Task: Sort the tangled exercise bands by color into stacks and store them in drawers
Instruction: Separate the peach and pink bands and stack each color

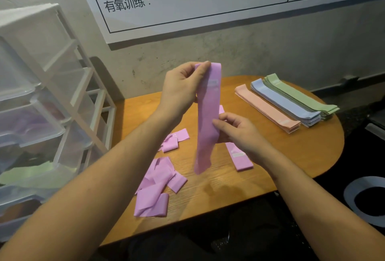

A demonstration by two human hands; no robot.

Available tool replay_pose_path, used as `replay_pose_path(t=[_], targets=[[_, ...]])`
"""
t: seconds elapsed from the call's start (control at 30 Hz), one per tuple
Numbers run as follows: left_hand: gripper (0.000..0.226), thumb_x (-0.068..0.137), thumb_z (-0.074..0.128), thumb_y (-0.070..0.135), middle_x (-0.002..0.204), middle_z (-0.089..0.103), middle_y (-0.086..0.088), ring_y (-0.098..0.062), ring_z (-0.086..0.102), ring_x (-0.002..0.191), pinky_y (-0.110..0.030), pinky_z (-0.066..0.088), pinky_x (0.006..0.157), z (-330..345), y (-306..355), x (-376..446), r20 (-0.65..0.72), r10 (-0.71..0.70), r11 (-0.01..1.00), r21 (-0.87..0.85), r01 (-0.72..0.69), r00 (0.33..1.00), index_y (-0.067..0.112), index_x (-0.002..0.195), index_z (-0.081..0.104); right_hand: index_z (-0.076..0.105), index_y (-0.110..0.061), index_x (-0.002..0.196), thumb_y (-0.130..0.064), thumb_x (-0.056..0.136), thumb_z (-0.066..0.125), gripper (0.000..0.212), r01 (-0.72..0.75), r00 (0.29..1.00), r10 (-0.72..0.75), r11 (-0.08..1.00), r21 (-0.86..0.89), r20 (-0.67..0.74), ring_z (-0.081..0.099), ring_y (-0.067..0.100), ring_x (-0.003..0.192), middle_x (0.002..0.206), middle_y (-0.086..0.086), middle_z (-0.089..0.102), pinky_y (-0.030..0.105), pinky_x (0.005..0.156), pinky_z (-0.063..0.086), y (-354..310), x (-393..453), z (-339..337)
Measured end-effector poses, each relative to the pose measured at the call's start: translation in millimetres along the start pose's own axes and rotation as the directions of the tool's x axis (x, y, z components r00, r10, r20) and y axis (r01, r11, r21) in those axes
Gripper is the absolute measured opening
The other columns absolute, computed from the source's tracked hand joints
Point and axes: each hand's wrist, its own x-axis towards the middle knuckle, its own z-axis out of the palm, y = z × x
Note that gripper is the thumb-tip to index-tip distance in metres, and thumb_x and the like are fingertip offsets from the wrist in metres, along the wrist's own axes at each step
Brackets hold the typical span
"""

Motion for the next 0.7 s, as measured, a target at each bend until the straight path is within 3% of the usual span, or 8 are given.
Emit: replay_pose_path(t=[0.1, 0.17, 0.4, 0.5, 0.6, 0.7], targets=[[0.020, 0.100, 0.062, 0.031, 0.057, 0.057, 0.016, -0.005, 0.045, 0.050, -0.020, 0.036, 0.040, 5.4, -4.4, 14.7, -0.014, -0.044, 0.999, 0.019, 0.044, 0.999, 0.022, 0.084, 0.072, 0.070, -0.013, 0.106, -0.005, 0.096, 0.062, 0.015, -0.020, 0.995, 0.026, 0.998, -0.064, 0.091, 0.068, 0.011, 0.088, 0.096, -0.001, 0.074, 0.027, 0.078, 0.057, 10.9, -1.8, -7.1], [0.020, 0.100, 0.062, 0.033, 0.059, 0.056, 0.014, -0.008, 0.045, 0.051, -0.021, 0.034, 0.039, 8.7, -8.8, 25.1, -0.011, -0.089, 0.996, -0.008, 0.089, 0.996, 0.022, 0.086, 0.072, 0.069, -0.011, 0.111, -0.003, 0.096, 0.061, 0.018, -0.062, 0.991, 0.071, 0.995, -0.080, 0.116, 0.066, 0.011, 0.089, 0.100, 0.002, 0.074, 0.027, 0.079, 0.055, 19.2, -2.7, -11.5], [0.022, 0.100, 0.061, 0.034, 0.069, 0.060, 0.001, -0.015, 0.060, 0.059, -0.025, 0.051, 0.048, 28.0, -35.5, 54.9, 0.027, -0.250, 0.957, -0.143, 0.251, 0.968, 0.017, 0.090, 0.071, 0.059, 0.000, 0.120, -0.005, 0.101, 0.054, 0.021, -0.158, 0.986, 0.159, 0.987, -0.008, 0.045, 0.069, 0.017, 0.081, 0.095, 0.017, 0.072, 0.028, 0.076, 0.059, 38.4, -0.8, -31.7], [0.023, 0.100, 0.062, 0.033, 0.069, 0.059, 0.001, -0.014, 0.060, 0.058, -0.027, 0.056, 0.054, 35.2, -53.7, 70.9, 0.012, -0.329, 0.922, -0.212, 0.324, 0.944, 0.014, 0.090, 0.070, 0.063, -0.007, 0.119, -0.006, 0.099, 0.058, 0.021, -0.188, 0.982, 0.189, 0.981, -0.047, 0.029, 0.067, 0.014, 0.086, 0.098, 0.009, 0.073, 0.021, 0.071, 0.054, 49.3, -3.5, -46.0], [0.023, 0.101, 0.061, 0.030, 0.074, 0.056, -0.003, -0.014, 0.059, 0.059, -0.026, 0.057, 0.057, 43.6, -81.6, 85.1, 0.010, -0.383, 0.901, -0.214, 0.377, 0.924, 0.012, 0.089, 0.068, 0.065, -0.020, 0.117, -0.004, 0.096, 0.061, 0.026, -0.225, 0.974, 0.225, 0.974, -0.005, 0.030, 0.069, 0.013, 0.094, 0.107, 0.002, 0.075, 0.027, 0.076, 0.056, 54.4, -7.8, -57.9], [0.023, 0.100, 0.062, 0.029, 0.089, 0.050, -0.012, -0.022, 0.057, 0.072, -0.026, 0.058, 0.059, 53.9, -112.0, 96.2, 0.005, -0.435, 0.881, -0.202, 0.427, 0.900, 0.010, 0.089, 0.067, 0.061, -0.023, 0.122, -0.001, 0.093, 0.064, 0.036, -0.256, 0.966, 0.254, 0.966, 0.044, 0.042, 0.070, 0.015, 0.094, 0.112, 0.012, 0.073, 0.027, 0.078, 0.058, 59.6, -9.7, -67.9]])
